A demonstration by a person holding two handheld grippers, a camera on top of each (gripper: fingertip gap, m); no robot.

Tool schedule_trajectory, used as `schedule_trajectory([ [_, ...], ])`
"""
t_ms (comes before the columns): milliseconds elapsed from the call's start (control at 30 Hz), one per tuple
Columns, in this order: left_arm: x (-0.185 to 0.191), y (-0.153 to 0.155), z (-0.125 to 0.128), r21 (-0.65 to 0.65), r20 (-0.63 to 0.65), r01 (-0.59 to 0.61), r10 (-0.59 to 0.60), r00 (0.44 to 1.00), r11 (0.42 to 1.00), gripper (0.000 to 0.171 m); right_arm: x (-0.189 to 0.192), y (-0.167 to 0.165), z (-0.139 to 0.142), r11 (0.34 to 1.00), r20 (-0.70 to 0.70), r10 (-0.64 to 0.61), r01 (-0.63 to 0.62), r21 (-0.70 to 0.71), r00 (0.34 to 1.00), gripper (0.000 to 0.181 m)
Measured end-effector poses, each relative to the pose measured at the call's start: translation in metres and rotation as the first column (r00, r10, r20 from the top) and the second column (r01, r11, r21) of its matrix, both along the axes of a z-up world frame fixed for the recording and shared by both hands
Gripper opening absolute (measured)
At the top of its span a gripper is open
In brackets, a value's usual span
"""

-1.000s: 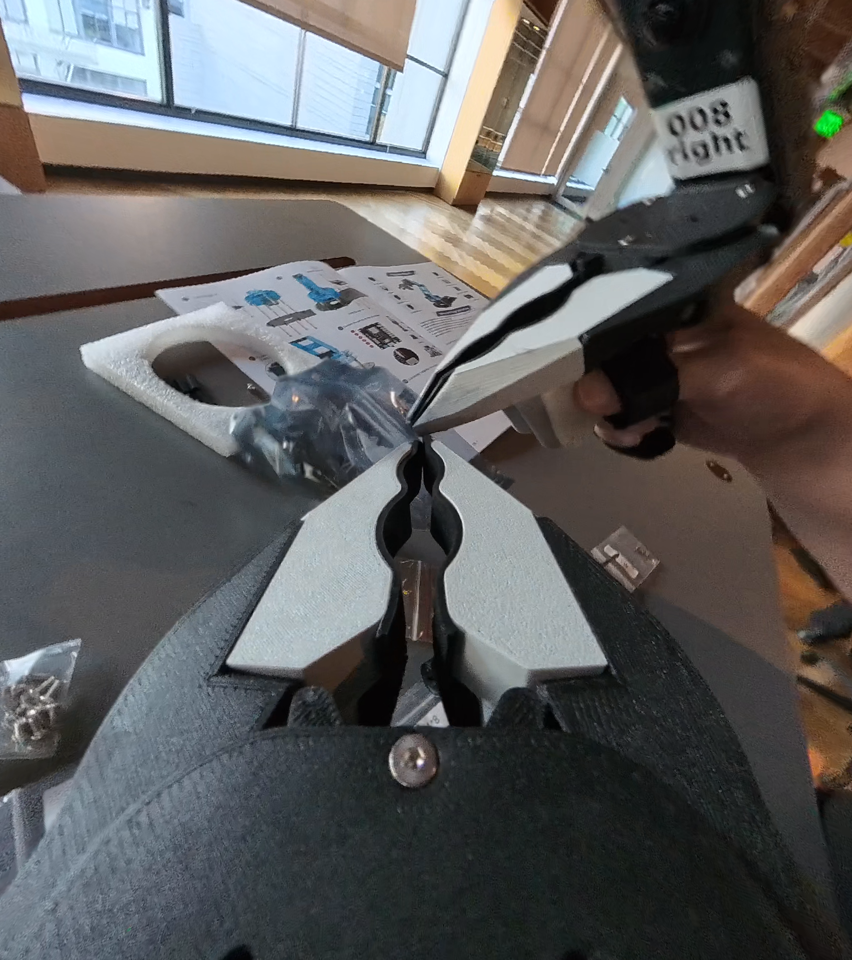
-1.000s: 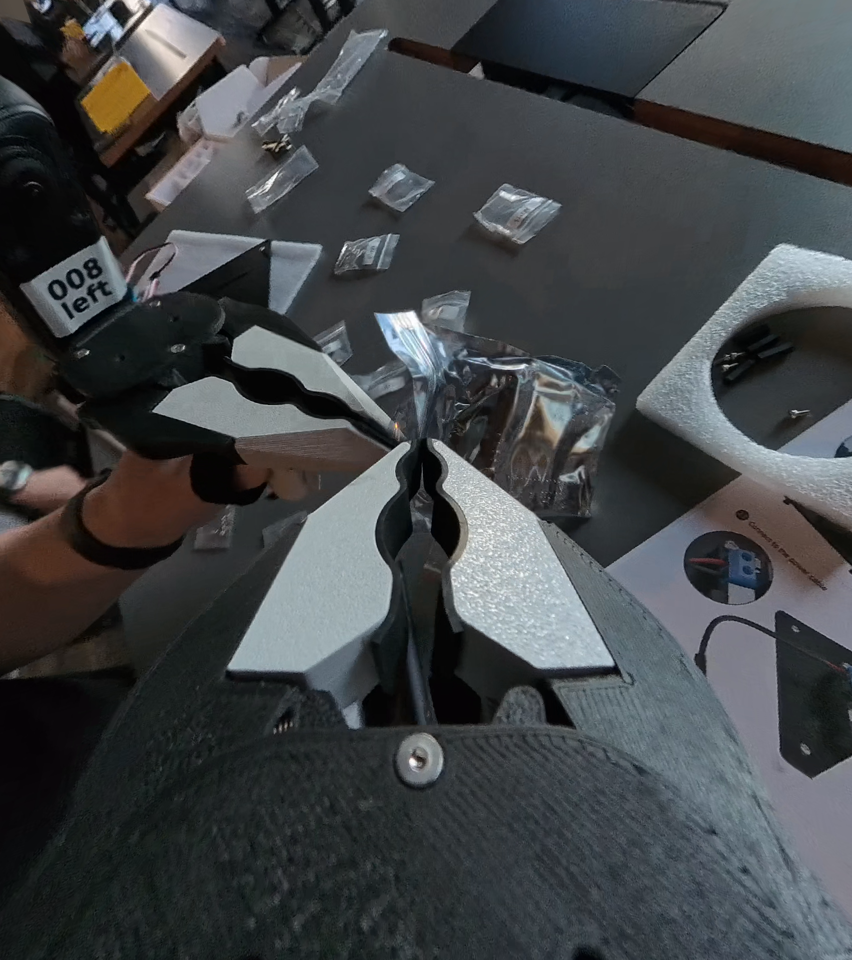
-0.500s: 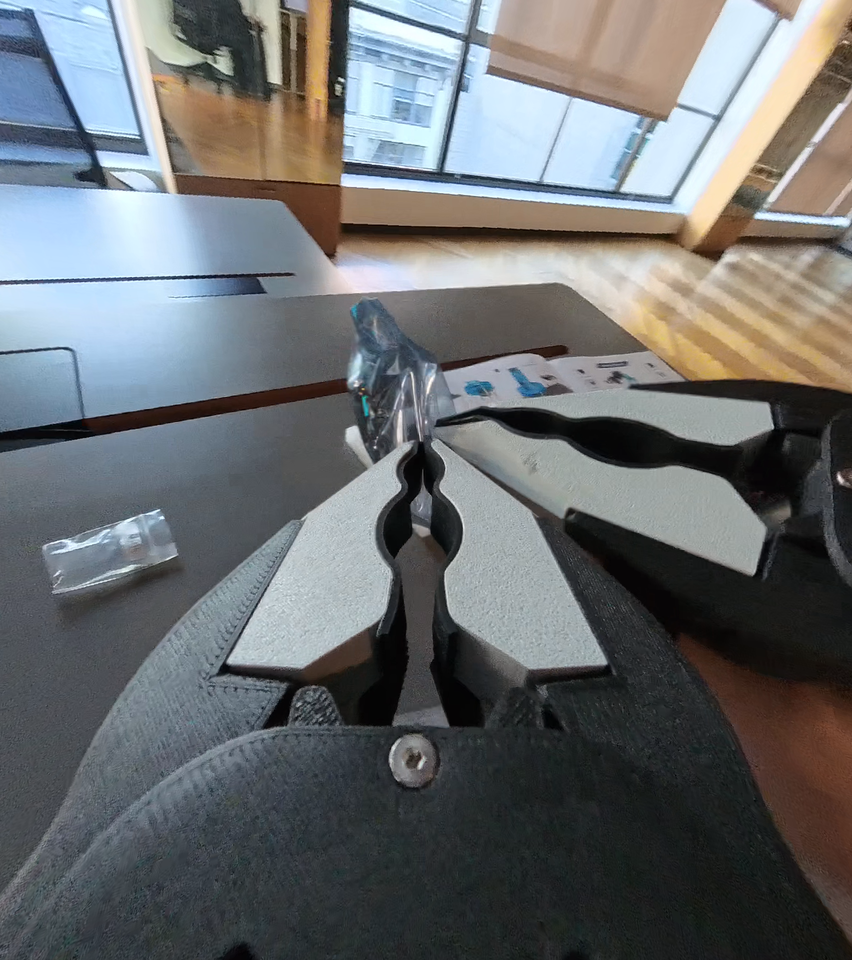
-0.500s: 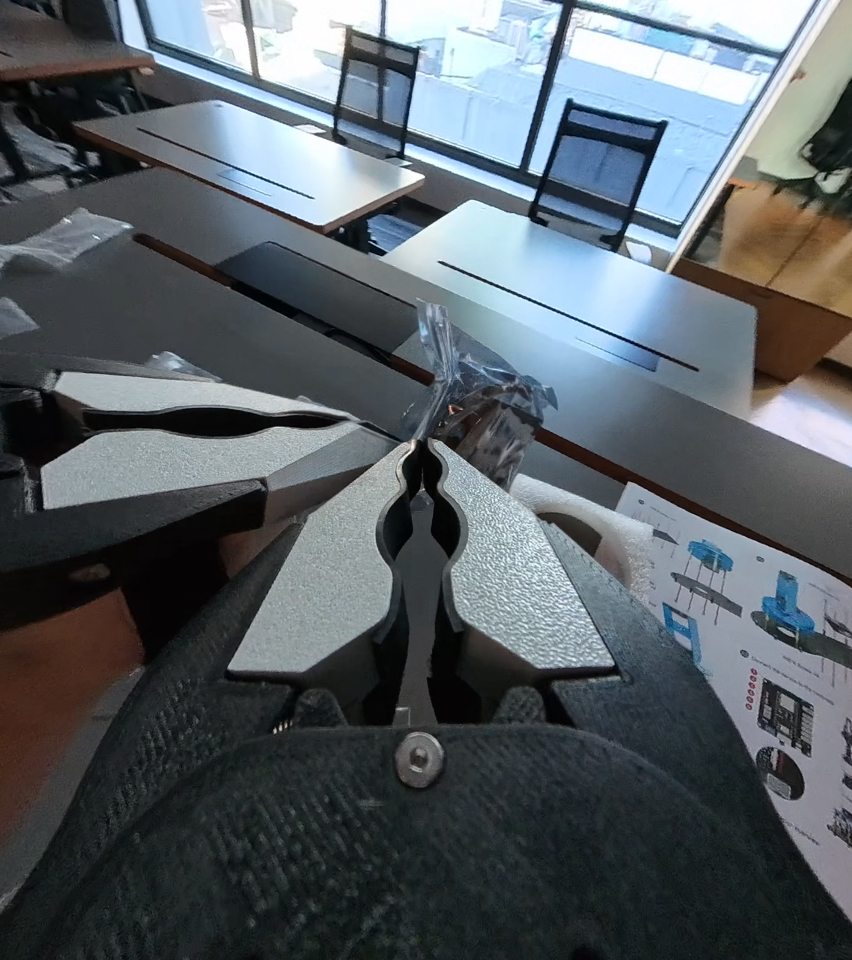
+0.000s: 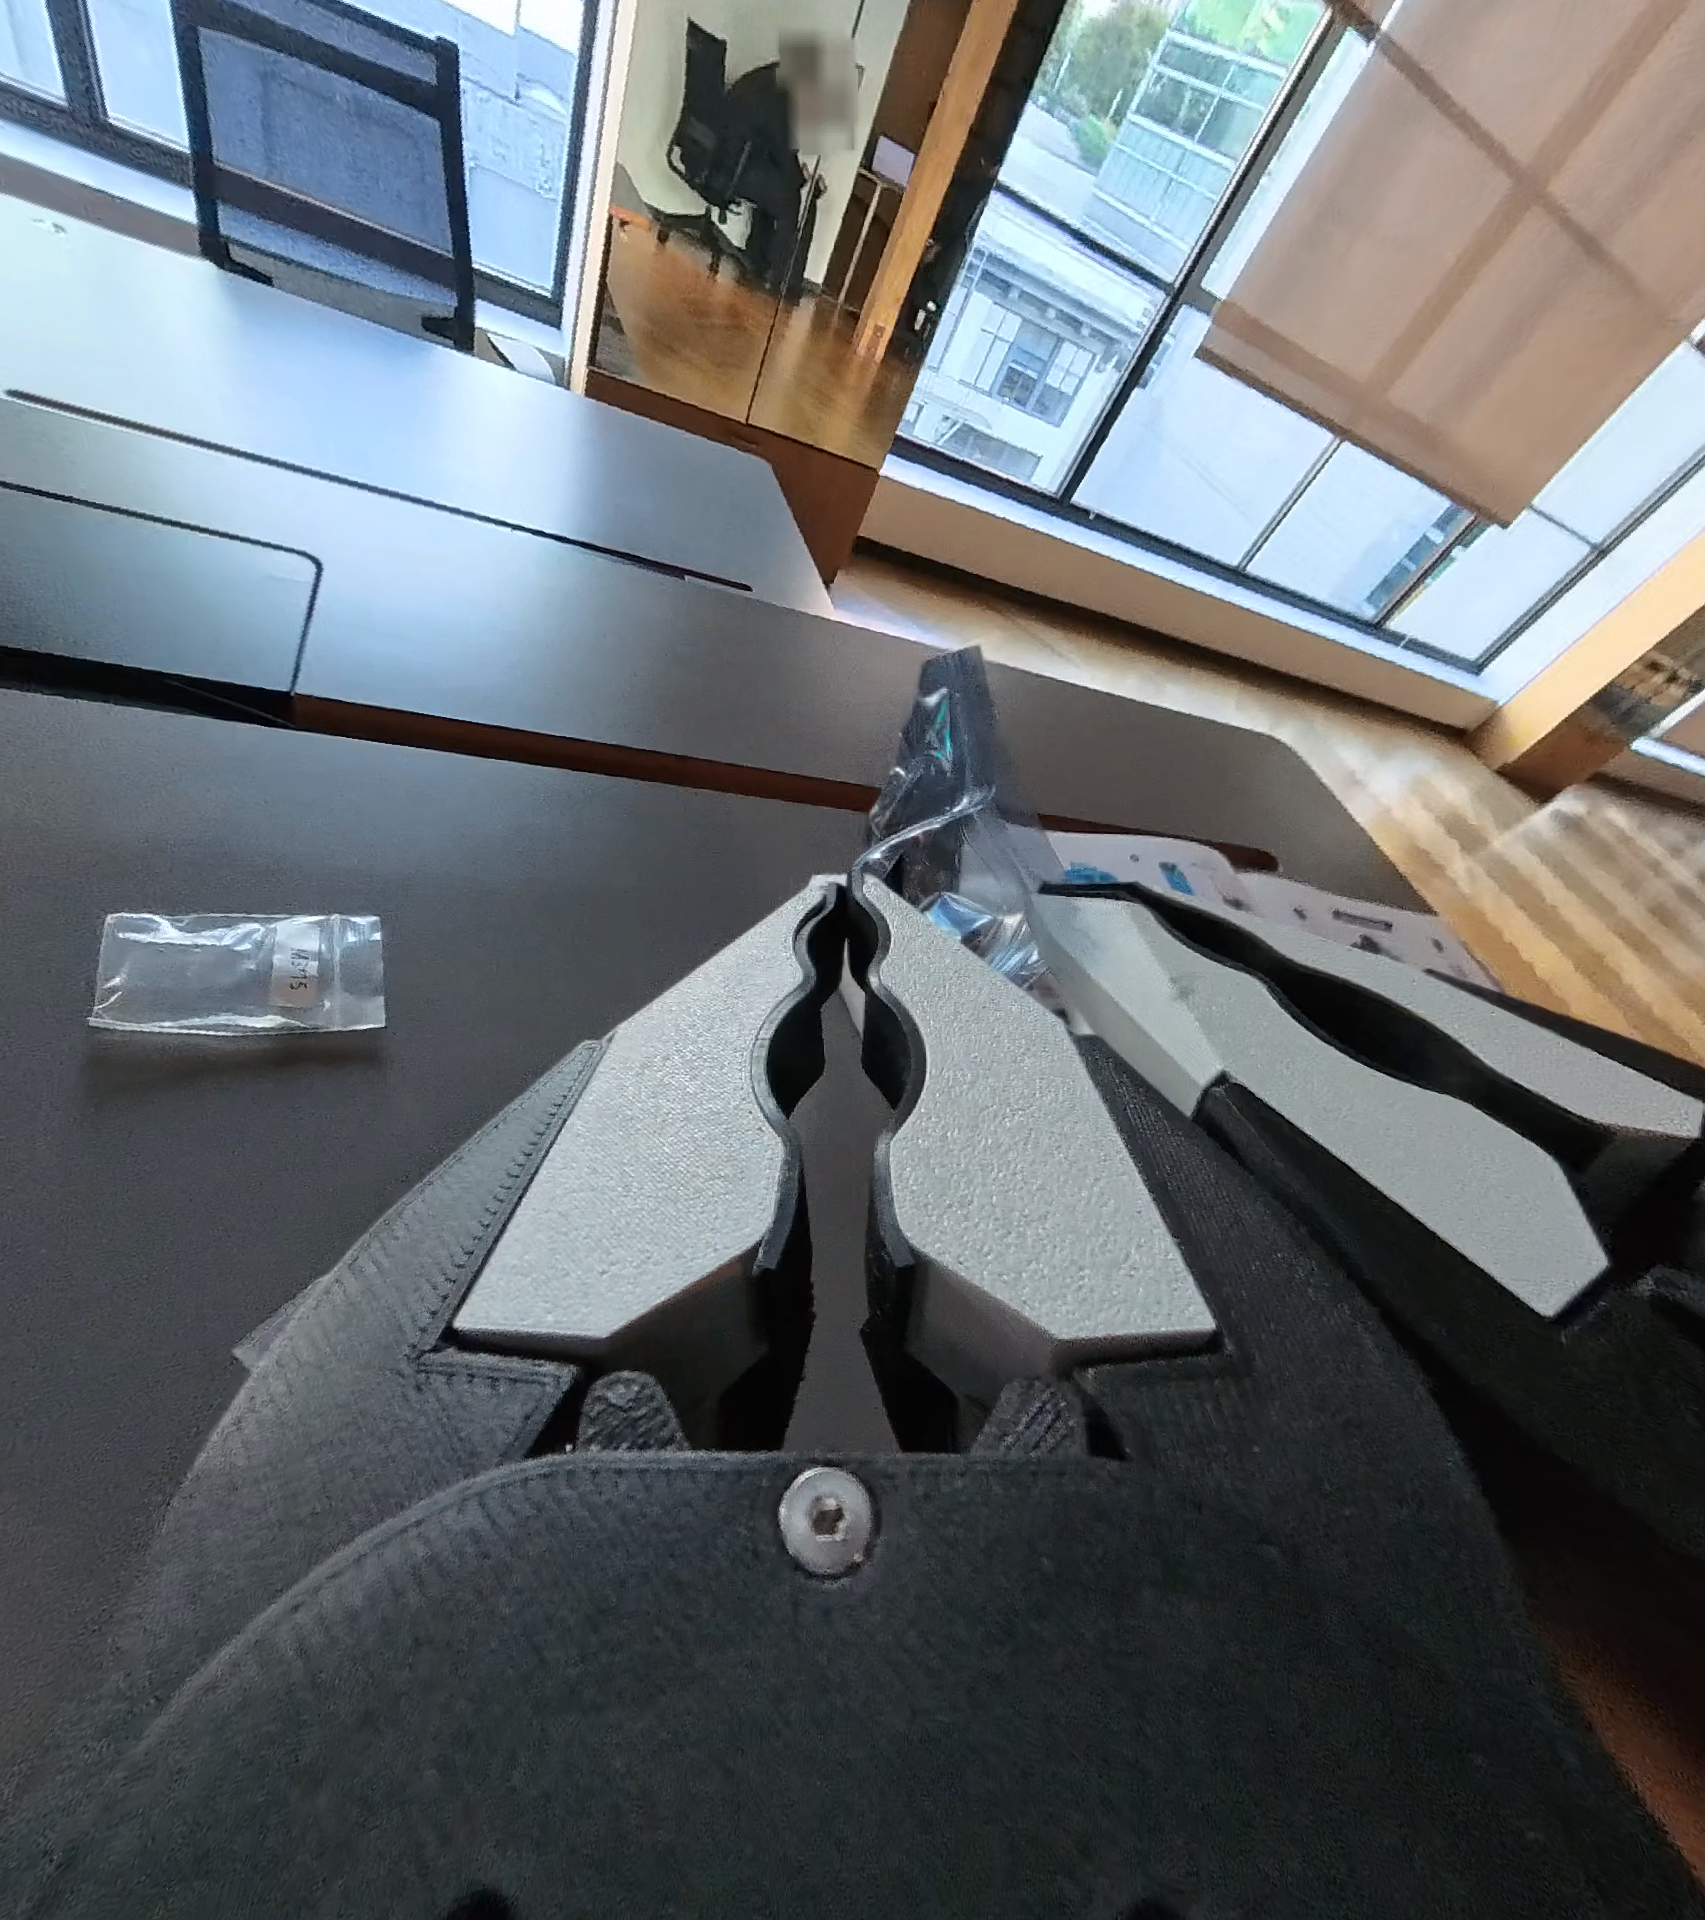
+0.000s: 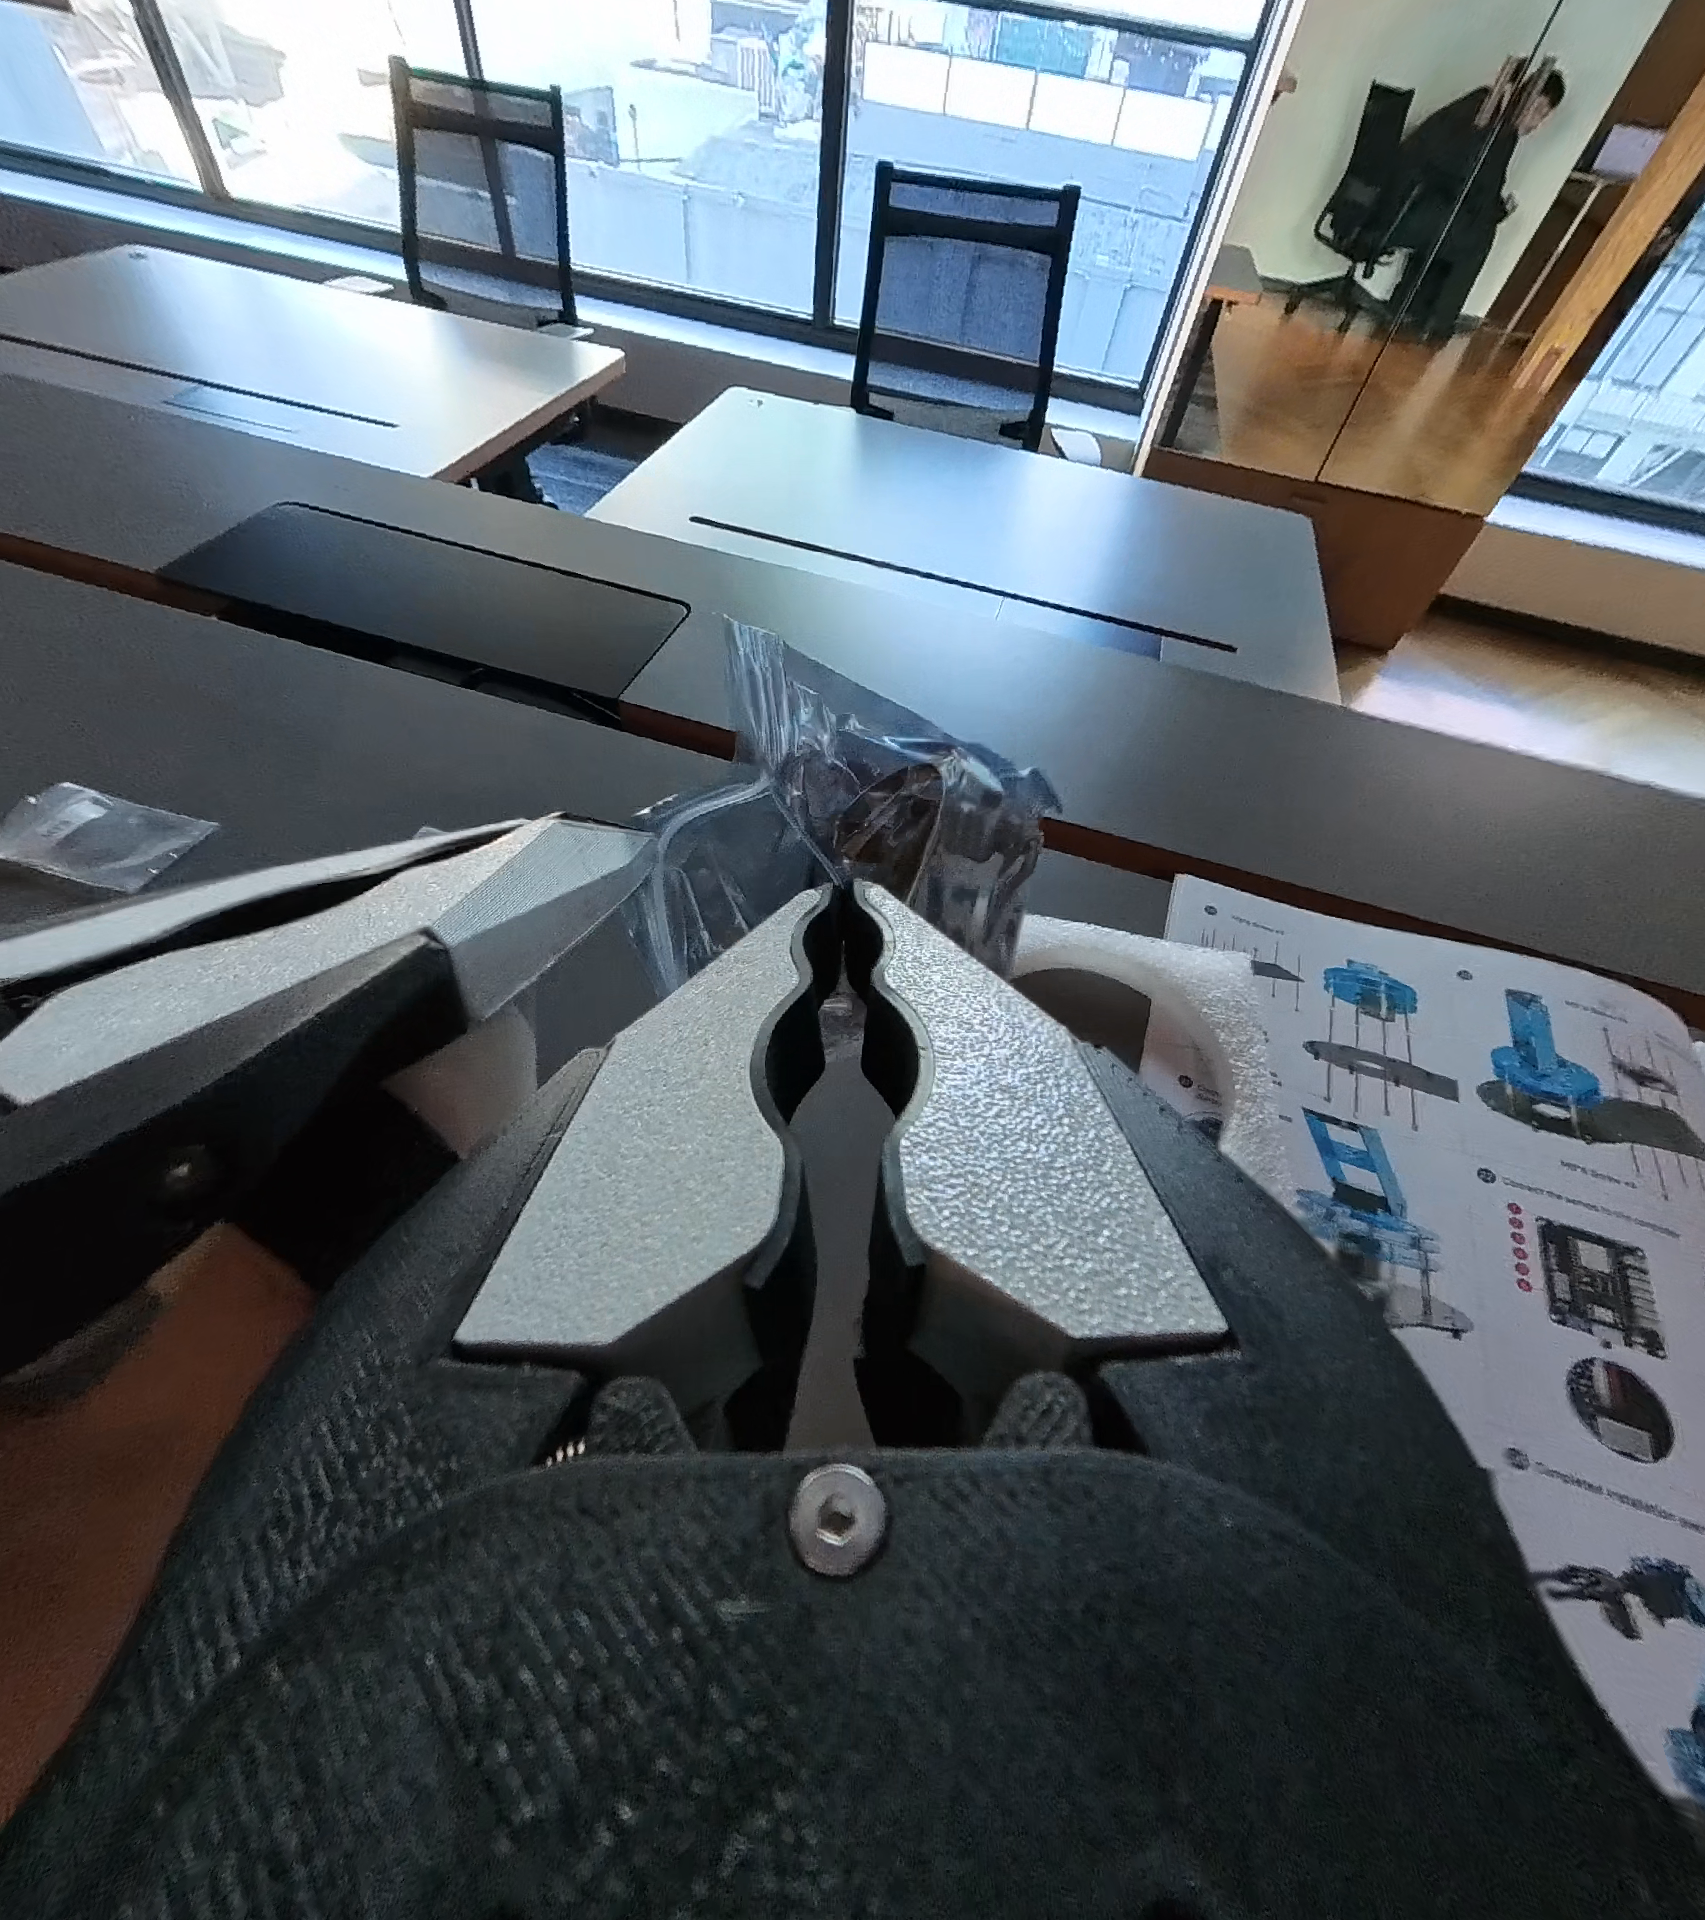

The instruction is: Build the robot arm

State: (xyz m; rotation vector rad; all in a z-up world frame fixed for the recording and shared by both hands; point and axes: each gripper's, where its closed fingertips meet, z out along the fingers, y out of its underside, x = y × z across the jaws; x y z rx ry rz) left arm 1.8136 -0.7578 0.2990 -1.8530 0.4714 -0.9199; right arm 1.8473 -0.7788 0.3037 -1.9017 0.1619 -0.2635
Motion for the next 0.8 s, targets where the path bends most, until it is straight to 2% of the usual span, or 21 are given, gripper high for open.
schedule_trajectory([
  [100,-0.003,0.003,-0.002,0.028,-0.026,0.005,-0.004,1.0,1.0,0.0,0.004,-0.003,0.002,1.0,0.037,0.009,-0.008,-0.013,0.999,0.0],
  [167,-0.003,0.004,-0.005,-0.005,-0.004,0.017,-0.017,1.0,1.0,0.0,0.004,-0.004,0.001,0.999,0.036,0.023,-0.022,-0.03,0.999,0.0],
  [267,0.001,-0.003,0.004,0.031,0.041,0.069,-0.071,0.997,0.997,0.0,-0.01,-0.003,0.001,0.988,-0.024,0.156,-0.156,-0.008,0.988,0.0],
  [367,0.004,-0.014,0.006,0.136,-0.063,0.113,-0.105,0.992,0.984,0.0,-0.016,-0.006,-0.002,0.97,-0.09,0.238,-0.241,-0.024,0.967,0.003],
  [467,0.009,-0.021,0.012,0.176,-0.096,0.14,-0.125,0.988,0.974,0.0,-0.021,-0.006,0.013,0.969,-0.147,0.246,-0.244,0.027,0.958,0.011],
  [533,0.008,-0.021,0.02,0.201,-0.098,0.136,-0.119,0.988,0.97,0.0,-0.018,-0.007,0.02,0.979,-0.213,0.203,-0.201,0.031,0.956,0.018],
  [700,0.005,-0.02,0.034,0.221,-0.029,0.106,-0.102,0.994,0.97,0.0,-0.021,-0.004,0.013,0.967,-0.358,0.19,-0.237,-0.09,0.914,0.025],
  [800,0.003,-0.023,0.036,0.251,-0.03,0.106,-0.101,0.994,0.962,0.0,-0.025,0.0,0.008,0.961,-0.466,0.201,-0.265,-0.076,0.862,0.019],
])
